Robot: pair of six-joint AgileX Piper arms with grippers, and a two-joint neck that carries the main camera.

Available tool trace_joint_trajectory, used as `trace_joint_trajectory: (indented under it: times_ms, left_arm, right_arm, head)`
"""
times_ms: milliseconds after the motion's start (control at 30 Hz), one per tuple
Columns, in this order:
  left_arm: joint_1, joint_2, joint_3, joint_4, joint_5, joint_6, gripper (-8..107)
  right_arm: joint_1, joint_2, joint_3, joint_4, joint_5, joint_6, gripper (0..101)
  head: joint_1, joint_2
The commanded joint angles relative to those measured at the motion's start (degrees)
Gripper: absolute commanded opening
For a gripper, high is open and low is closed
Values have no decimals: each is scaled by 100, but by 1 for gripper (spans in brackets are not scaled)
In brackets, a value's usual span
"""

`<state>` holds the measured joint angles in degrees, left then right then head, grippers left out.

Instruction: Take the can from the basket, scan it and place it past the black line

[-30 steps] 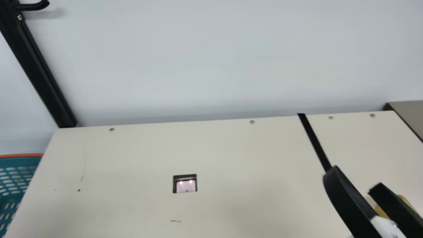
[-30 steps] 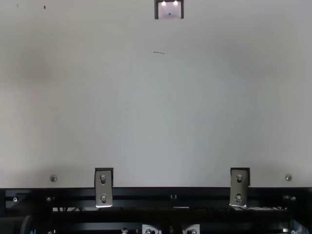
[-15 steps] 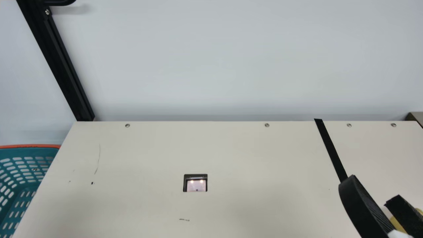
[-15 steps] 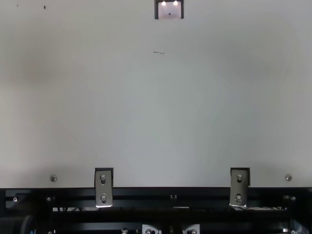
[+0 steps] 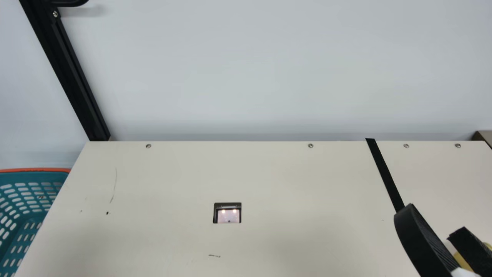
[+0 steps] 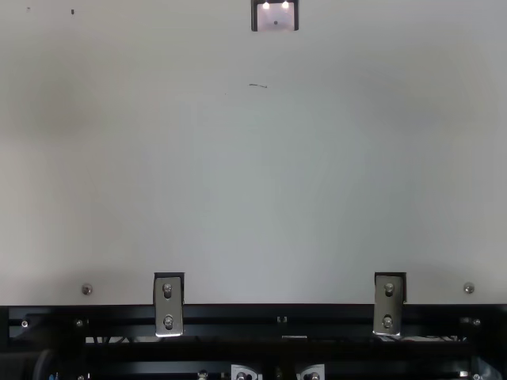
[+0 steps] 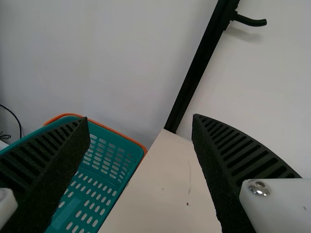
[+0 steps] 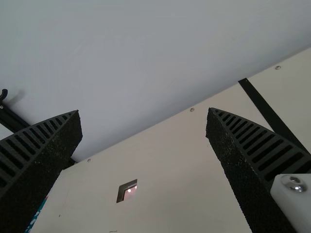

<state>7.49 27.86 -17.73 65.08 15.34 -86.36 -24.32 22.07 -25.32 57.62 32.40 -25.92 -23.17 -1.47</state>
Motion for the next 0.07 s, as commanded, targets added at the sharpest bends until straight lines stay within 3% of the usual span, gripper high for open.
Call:
trace_joint_trajectory:
  times_ms: [0,33]
  left_arm:
    - [0,0,0,0,0,0,90]
    - [0,0,0,0,0,0,90]
  right_arm:
    - [0,0,0,0,0,0,101]
    - [0,0,0,0,0,0,101]
  head:
    - [-183,32]
    - [-183,32]
